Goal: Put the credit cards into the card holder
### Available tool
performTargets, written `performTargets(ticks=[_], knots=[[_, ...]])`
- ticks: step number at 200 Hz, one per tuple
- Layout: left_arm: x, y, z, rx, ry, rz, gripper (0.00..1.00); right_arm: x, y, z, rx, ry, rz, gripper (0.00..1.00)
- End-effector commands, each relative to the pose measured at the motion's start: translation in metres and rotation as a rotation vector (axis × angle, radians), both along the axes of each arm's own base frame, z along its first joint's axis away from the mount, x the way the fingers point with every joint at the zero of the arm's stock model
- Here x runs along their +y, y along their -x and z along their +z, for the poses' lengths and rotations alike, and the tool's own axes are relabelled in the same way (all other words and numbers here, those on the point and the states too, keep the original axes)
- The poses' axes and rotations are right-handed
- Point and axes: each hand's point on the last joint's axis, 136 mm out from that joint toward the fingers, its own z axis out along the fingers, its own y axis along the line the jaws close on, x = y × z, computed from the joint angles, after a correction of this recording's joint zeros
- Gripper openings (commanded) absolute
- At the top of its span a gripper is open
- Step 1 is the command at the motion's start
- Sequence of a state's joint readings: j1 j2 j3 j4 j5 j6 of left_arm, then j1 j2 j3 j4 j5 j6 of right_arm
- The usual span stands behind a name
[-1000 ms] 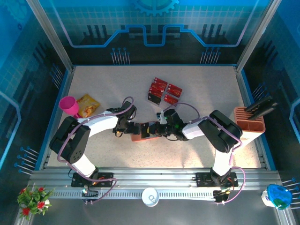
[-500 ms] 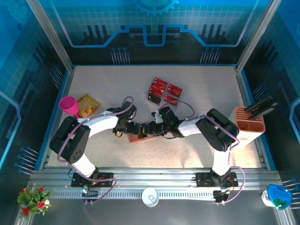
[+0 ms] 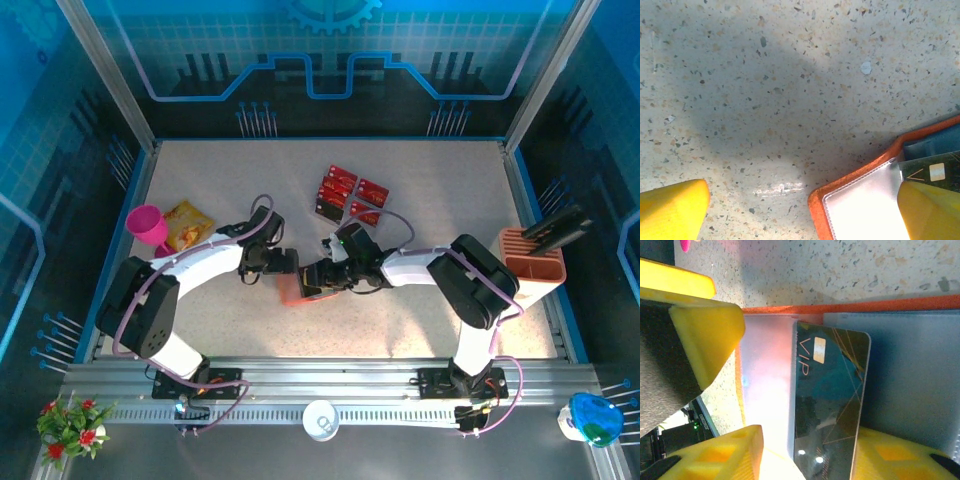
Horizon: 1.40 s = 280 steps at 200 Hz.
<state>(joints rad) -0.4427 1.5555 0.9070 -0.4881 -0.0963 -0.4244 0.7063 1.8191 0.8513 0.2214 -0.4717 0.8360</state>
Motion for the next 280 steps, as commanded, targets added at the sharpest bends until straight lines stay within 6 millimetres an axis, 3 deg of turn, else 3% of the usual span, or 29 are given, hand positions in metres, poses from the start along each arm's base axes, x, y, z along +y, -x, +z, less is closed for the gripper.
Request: performTargets(ticks=[1,24,29,111,182,280], knots=[[0.002,0.007,-0.001,0.017,0.023,0.024,0.98,-0.006,0.000,0.003,-0.005,0.046,0.002,0.51],[0.003,0.014,-0.010,0.037,0.026,0.023,0.98,-0.009,0.001,0.003,-0.002,0.055,0.003,0.53],[0.003,0.015,-0.011,0.041,0.028,0.021,0.97,-0.003,-0.007,0.013,-0.027,0.037,0.002,0.53],[0.004,0.023,-0.035,0.096,0.006,-0.011,0.97,-0.009,-0.022,0.035,-0.092,0.073,-0.030,0.57],[0.003,0.023,-0.039,0.096,0.002,-0.022,0.97,-0.016,-0.017,0.015,-0.057,0.126,-0.030,0.52],[0.003,0.023,-0.041,0.097,0.001,-0.027,0.97,-0.017,-0.008,-0.006,-0.015,0.178,-0.021,0.36]])
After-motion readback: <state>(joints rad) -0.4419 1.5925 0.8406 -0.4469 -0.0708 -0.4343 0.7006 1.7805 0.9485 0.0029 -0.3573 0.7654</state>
